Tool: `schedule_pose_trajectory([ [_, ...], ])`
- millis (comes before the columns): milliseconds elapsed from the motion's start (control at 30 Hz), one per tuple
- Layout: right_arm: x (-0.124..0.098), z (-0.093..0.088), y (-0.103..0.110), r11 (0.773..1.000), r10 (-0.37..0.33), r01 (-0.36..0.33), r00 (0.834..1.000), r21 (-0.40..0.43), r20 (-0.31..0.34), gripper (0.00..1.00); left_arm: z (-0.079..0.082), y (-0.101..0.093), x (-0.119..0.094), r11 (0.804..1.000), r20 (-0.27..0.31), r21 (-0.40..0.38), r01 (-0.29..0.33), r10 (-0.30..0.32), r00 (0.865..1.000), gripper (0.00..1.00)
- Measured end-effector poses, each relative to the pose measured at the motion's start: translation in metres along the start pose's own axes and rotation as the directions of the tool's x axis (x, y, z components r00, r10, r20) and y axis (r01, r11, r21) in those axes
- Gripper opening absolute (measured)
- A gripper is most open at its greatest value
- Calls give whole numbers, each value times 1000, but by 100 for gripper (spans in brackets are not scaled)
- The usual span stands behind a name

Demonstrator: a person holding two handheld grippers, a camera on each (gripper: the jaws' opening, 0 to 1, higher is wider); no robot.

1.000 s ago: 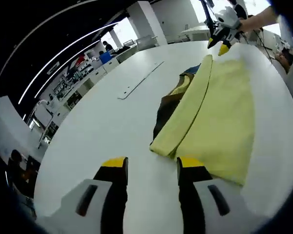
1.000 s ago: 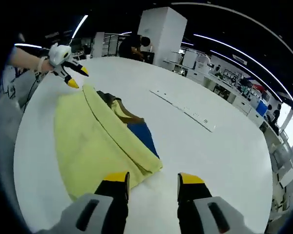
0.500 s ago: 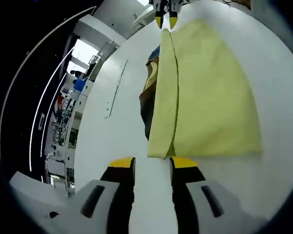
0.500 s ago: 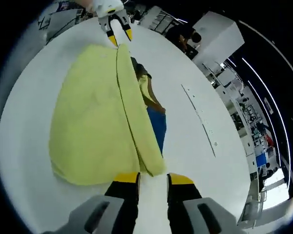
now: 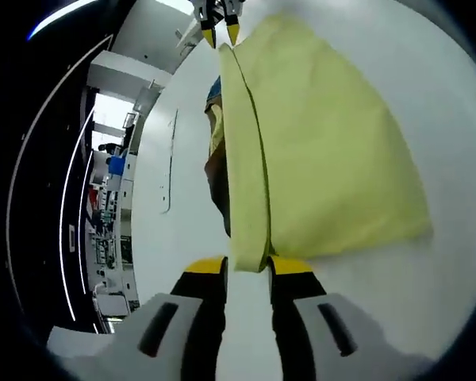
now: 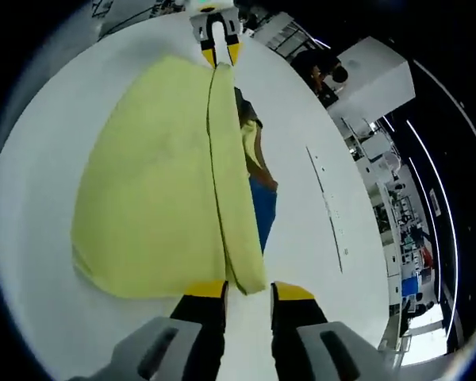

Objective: Fold the garment on the visible template until the final outline fits inside the template.

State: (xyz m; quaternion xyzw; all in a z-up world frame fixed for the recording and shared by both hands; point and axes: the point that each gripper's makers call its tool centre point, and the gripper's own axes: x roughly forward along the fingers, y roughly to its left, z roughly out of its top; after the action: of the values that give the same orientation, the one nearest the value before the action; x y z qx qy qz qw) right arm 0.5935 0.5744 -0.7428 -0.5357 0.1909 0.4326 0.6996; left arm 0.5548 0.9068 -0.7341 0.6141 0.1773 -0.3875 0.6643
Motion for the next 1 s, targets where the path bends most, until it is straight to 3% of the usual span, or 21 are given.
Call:
schedule_pose_trajectory([
  [200,0,7,0,999,-3,4,1000,-50,23,14,-2,-1,-1,1000,-9,26,-1,1,1000,6],
  [400,4,-2,1,998,-4,4,1000,-66,-5,5,-2,-1,1,1000,-13,-1,7,-7,1000,0],
  [533,1,2,-7,999,-24,24,1000,-36,12,0,-3,6,3,995,-5,-100,-3,2,1000,0],
  [633,-2,8,-18,998,-56,56,998,-1,27,0,-5,19,5,975,8,-220,-27,29,1000,0],
  [667,-3,10,-25,997,-76,75,997,34,33,0,-7,23,6,944,10,-329,-21,26,1000,0],
  [733,-2,14,-31,991,-75,70,996,116,43,0,-8,33,7,901,26,-432,-27,43,999,0],
  [767,-2,14,-33,987,-78,71,996,141,42,0,-10,38,8,864,36,-503,-11,33,999,0],
  [900,2,14,-47,978,-100,88,994,191,50,0,-19,51,13,676,37,-737,-7,51,998,0],
  [967,7,10,-48,962,-94,78,995,262,46,0,-22,54,17,636,38,-771,-9,60,998,0],
  [1000,9,9,-47,949,-88,70,995,307,46,0,-23,52,19,595,36,-804,0,47,998,0],
])
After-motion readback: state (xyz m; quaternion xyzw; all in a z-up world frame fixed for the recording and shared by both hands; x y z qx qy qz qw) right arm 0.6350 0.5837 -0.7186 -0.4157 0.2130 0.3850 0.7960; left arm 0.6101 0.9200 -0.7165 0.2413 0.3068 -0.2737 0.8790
